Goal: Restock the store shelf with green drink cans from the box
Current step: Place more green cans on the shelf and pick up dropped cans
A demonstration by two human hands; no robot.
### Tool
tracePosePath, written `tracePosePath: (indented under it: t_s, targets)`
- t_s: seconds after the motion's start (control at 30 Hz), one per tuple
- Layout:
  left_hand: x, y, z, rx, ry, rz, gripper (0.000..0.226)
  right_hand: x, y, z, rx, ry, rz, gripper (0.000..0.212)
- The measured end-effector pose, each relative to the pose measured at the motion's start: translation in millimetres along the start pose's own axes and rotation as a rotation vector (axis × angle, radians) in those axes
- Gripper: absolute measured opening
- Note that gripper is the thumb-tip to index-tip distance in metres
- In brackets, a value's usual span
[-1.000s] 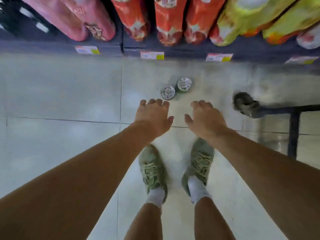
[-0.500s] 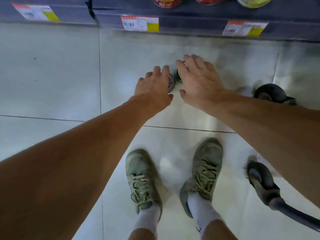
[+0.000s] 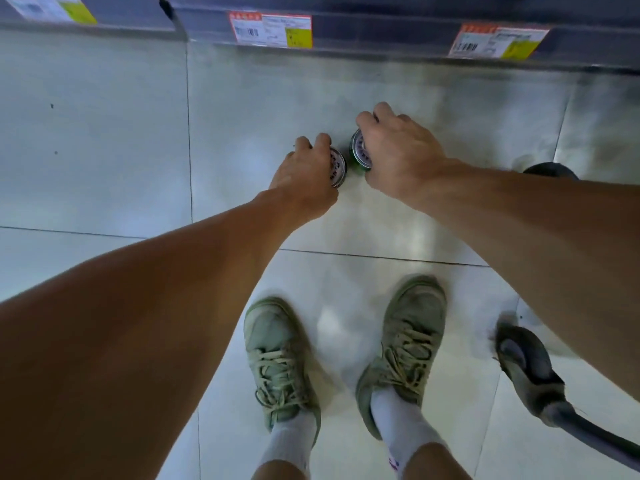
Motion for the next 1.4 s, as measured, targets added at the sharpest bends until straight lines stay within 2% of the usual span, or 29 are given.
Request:
tracePosePath:
  t_s: [0.13, 0.23, 0.3, 0.5, 0.6, 0.77, 0.87, 0.97, 1.17, 1.27, 1.4]
  targets:
    - [45.6, -12.8, -10.1, 0.208, -0.11, -0.019, 0.06, 43.9, -7.7, -18.3, -0.035, -0.002, 0.005, 0.053]
    - [91.8, -32.0, -14.0, 0.338, -0.127, -0.006, 0.07, 88.6, -28.0, -39.1, -0.067, -0.012, 0.029, 0.045]
    - [122.4, -50.3, -12.3, 0.366, -0.125, 0.001, 0.076, 116.1, -47.9, -54.7, -0.103, -0.008, 0.048, 0.048]
    - [196.0, -128.6, -0.7, 0.409, -0.082, 0.034, 0.07, 174.0, -136.3, -103.1, -0.165, -0.019, 0.091, 0.063]
    - [230.0, -179.4, 7.1, 0.426, -0.033, 0.098, 0.07, 194.2, -194.2, -119.7, -0.198, 0.036, 0.135, 0.063]
    - [283.1, -264.5, 19.5, 0.589, -0.006, 0.178, 0.067, 228.3, -294.9, -145.0, -0.245, 0.085, 0.279, 0.062]
    - [319.3, -319.1, 31.3, 0.629, 0.038, 0.186, 0.063, 254.7, -352.7, -164.2, -0.235, 0.076, 0.373, 0.07]
    - [360.2, -379.2, 39.0, 0.702, 0.079, 0.179, 0.053, 283.3, -408.5, -185.6, -0.295, 0.06, 0.46, 0.068]
    - [442.9, -495.2, 45.3, 0.794, 0.173, 0.178, 0.062, 342.3, -506.6, -229.7, -0.419, 0.093, 0.65, 0.068]
    - [475.8, -543.5, 42.0, 0.814, 0.189, 0.249, 0.069, 369.2, -551.6, -256.3, -0.513, 0.074, 0.754, 0.06]
    - [516.0, -599.4, 39.9, 0.862, 0.261, 0.324, 0.066, 400.1, -610.4, -285.5, -0.608, 0.067, 0.923, 0.047]
Point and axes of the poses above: each hand's wrist, its own x-axis away from the middle knuckle, its own y-axis out of the palm, z = x × y, the point moved 4 cm from there along -x, towards the middle knuckle, and after that the axes turned 14 degrees about -y, right-handed, at the moved point
